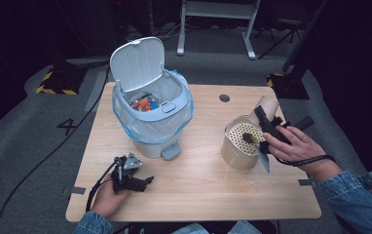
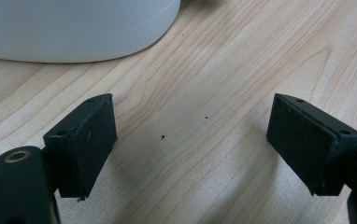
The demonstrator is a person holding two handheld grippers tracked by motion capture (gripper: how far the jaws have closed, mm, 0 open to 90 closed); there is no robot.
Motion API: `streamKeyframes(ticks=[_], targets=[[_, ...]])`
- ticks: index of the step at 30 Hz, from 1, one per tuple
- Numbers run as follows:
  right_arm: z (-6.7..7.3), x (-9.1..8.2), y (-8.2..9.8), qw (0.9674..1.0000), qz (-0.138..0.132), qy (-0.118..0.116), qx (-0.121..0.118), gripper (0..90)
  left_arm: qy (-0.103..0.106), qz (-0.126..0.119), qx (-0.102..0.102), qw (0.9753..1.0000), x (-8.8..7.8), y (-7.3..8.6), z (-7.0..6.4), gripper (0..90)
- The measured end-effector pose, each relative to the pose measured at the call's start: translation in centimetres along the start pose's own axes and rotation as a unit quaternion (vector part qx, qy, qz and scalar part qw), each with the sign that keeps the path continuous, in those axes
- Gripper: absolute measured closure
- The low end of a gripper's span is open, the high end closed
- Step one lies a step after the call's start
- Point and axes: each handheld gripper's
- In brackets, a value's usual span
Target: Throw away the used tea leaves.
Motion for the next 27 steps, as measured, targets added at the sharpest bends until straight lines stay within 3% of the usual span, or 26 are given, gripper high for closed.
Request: streamKeyframes(ticks=[7,10,12,13,14,16,17,19,21,22,23,25,27], targets=[[0.0,-0.1,0.2,0.9998,-0.003,0.002,0.019,32.0,0.0,0.0,0.0,1.0,0.0,0.0,0.0,16.1],[0.0,0.0,0.4,0.999,-0.014,-0.007,0.041,31.7,0.0,0.0,-0.002,1.0,0.0,0.0,0.0,16.1],[0.2,0.2,0.8,0.9953,-0.038,-0.019,0.087,31.3,0.0,0.0,0.0,1.0,0.0,0.0,0.0,16.1],[0.4,0.3,1.0,0.9895,-0.052,-0.013,0.135,31.2,0.0,0.0,-0.002,1.0,0.0,0.0,0.0,16.1],[0.5,0.4,1.3,0.986,-0.059,-0.024,0.154,31.2,0.0,0.0,-0.002,1.0,0.0,0.0,0.0,16.1],[0.7,0.5,2.0,0.9732,-0.074,-0.026,0.216,31.1,0.0,0.0,-0.002,1.0,0.0,0.0,0.0,16.1],[0.9,0.5,2.5,0.9633,-0.08,-0.03,0.255,31.0,0.0,0.0,0.0,1.0,0.0,0.0,0.0,16.1],[0.9,0.4,2.9,0.953,-0.084,-0.031,0.289,30.9,0.0,0.0,-0.002,1.0,0.0,0.0,0.0,16.1],[0.9,0.3,3.5,0.9392,-0.091,-0.031,0.33,30.7,0.0,0.0,0.0,1.0,0.0,0.0,0.0,16.1],[0.9,0.3,3.8,0.9277,-0.1,-0.031,0.358,30.7,0.0,0.0,-0.002,1.0,0.0,0.0,0.0,16.1],[1.0,0.3,4.0,0.9186,-0.108,-0.031,0.379,30.6,0.0,0.0,-0.002,1.0,0.0,0.0,0.0,16.1],[1.0,0.3,4.6,0.8911,-0.123,-0.032,0.436,30.5,0.0,0.0,-0.002,1.0,0.0,0.0,0.0,16.1],[1.2,0.3,5.1,0.8502,-0.147,-0.036,0.504,30.4,0.0,0.0,0.0,1.0,0.0,0.0,0.0,16.1]])
Point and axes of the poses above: each handheld gripper's, and its own axes: x roughly forward along the jaws, y roughly out of its underside, z roughly to its left, and after that the axes turned 11 degrees about -z, right-handed
